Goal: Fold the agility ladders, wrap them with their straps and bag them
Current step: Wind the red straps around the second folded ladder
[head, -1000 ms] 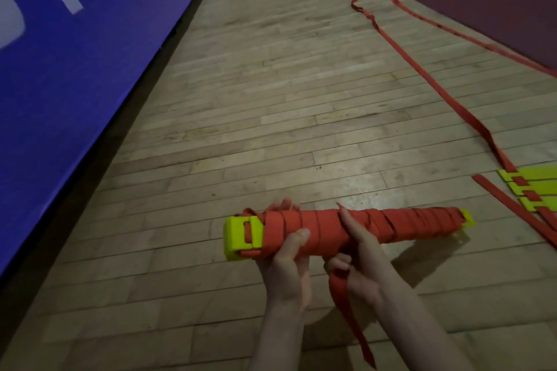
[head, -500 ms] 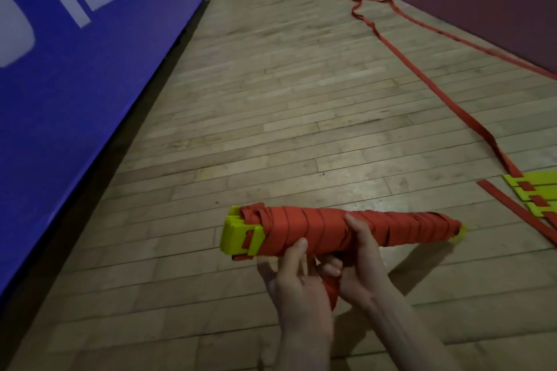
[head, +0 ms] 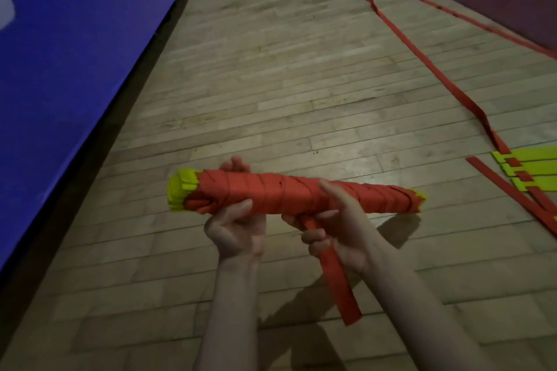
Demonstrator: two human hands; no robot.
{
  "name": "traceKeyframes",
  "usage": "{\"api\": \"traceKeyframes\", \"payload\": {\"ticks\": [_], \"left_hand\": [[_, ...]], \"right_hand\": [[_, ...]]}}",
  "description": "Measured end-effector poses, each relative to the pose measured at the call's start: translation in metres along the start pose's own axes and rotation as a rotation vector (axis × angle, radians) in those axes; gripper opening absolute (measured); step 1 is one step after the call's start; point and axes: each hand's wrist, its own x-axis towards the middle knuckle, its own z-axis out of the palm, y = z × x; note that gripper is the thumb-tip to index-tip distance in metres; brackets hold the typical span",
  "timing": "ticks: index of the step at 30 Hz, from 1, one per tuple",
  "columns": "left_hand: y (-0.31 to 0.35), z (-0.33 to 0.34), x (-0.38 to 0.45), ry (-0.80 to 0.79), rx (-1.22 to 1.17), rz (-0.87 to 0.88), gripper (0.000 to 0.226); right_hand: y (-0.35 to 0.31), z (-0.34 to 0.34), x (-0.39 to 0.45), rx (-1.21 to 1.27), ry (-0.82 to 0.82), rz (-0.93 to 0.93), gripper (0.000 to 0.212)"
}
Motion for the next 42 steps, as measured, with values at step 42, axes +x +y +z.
{"api": "traceKeyframes", "payload": {"ticks": [42], "left_hand": [[-0.011,0.01,-0.03,0.73,0.228,-0.013,0.039]], "right_hand": [[0.016,0.005,0.041,0.285,0.064,-0.007,0.038]]}}
